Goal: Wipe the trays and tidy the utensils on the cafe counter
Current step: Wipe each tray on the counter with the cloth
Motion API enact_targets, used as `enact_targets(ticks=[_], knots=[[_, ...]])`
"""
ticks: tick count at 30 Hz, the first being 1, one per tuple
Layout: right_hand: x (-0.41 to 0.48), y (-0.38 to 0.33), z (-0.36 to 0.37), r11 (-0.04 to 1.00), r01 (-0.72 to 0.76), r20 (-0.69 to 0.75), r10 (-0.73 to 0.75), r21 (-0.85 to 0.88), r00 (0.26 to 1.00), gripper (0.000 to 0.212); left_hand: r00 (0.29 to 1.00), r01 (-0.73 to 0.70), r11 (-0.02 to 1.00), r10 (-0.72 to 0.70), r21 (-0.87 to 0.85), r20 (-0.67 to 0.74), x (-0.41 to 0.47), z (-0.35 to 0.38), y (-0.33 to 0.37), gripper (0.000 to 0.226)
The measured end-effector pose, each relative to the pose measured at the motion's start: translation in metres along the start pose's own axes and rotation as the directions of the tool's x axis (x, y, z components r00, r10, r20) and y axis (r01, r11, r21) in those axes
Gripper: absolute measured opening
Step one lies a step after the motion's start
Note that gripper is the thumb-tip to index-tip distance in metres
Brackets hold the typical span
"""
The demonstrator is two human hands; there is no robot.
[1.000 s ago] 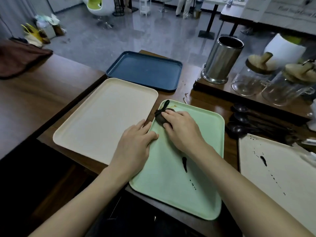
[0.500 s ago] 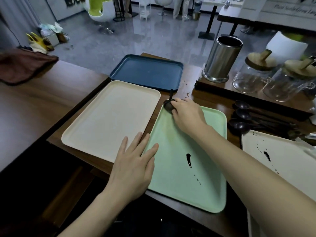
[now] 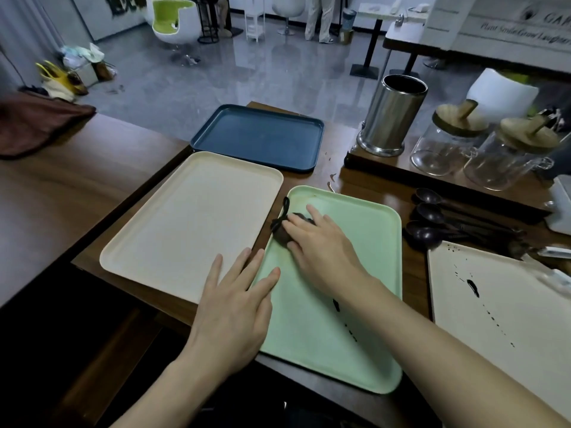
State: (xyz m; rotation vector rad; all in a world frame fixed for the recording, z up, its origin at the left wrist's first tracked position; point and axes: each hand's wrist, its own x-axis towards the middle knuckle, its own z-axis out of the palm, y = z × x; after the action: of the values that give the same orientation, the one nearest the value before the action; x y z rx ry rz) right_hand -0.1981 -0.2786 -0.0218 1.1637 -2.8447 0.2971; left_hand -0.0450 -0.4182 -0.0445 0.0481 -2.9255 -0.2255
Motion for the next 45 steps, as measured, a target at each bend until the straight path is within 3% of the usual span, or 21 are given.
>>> enact_targets(ticks=[7, 11, 14, 19, 23, 29, 37, 41, 45], knots=[[0.056, 0.024, -0.001, 0.983, -0.179, -0.021, 0.178, -0.036, 0.984, 0.021, 1.000, -0.002, 1.000, 0.001, 0.020, 0.027, 0.000, -0.002, 0.000, 0.052], [0.043, 0.018, -0.001, 0.988, -0.156, -0.039, 0.156, 0.014, 0.987, 0.032, 1.000, 0.008, 0.998, -0.009, 0.055, 0.027, 0.001, -0.001, 0.001, 0.053], [0.030, 0.026, -0.004, 0.992, -0.120, 0.018, 0.120, -0.040, 0.993, 0.033, 0.999, 0.008, 0.995, -0.011, 0.096, 0.032, 0.000, 0.000, 0.003, 0.054], [0.019, 0.058, -0.014, 0.954, -0.281, 0.024, 0.285, -0.107, 0.958, 0.037, 0.999, -0.012, 0.990, 0.006, 0.139, 0.043, -0.001, -0.001, 0.001, 0.058], [0.011, 0.057, -0.010, 0.945, -0.317, 0.007, 0.319, -0.073, 0.948, 0.045, 0.999, -0.026, 0.992, 0.020, 0.127, 0.042, 0.000, -0.002, 0.001, 0.057], [0.016, 0.041, -0.015, 0.972, -0.232, 0.018, 0.231, 0.036, 0.973, 0.045, 0.999, -0.026, 0.996, 0.023, 0.089, 0.026, 0.001, -0.001, 0.001, 0.058], [-0.087, 0.014, -0.030, 0.952, -0.209, 0.180, 0.171, 0.222, 0.969, 0.051, 1.000, -0.003, 0.998, 0.003, 0.062, -0.011, 0.001, 0.000, 0.003, 0.057], [-0.116, -0.001, -0.027, 0.959, -0.136, 0.194, 0.089, 0.248, 0.977, 0.056, 1.000, 0.018, 0.997, -0.019, 0.080, 0.003, 0.001, -0.002, 0.006, 0.057], [-0.130, -0.006, -0.029, 0.986, 0.004, 0.276, -0.050, 0.167, 0.960, 0.063, 0.998, 0.055, 0.994, -0.059, 0.095, 0.039, 0.001, -0.004, 0.010, 0.056]])
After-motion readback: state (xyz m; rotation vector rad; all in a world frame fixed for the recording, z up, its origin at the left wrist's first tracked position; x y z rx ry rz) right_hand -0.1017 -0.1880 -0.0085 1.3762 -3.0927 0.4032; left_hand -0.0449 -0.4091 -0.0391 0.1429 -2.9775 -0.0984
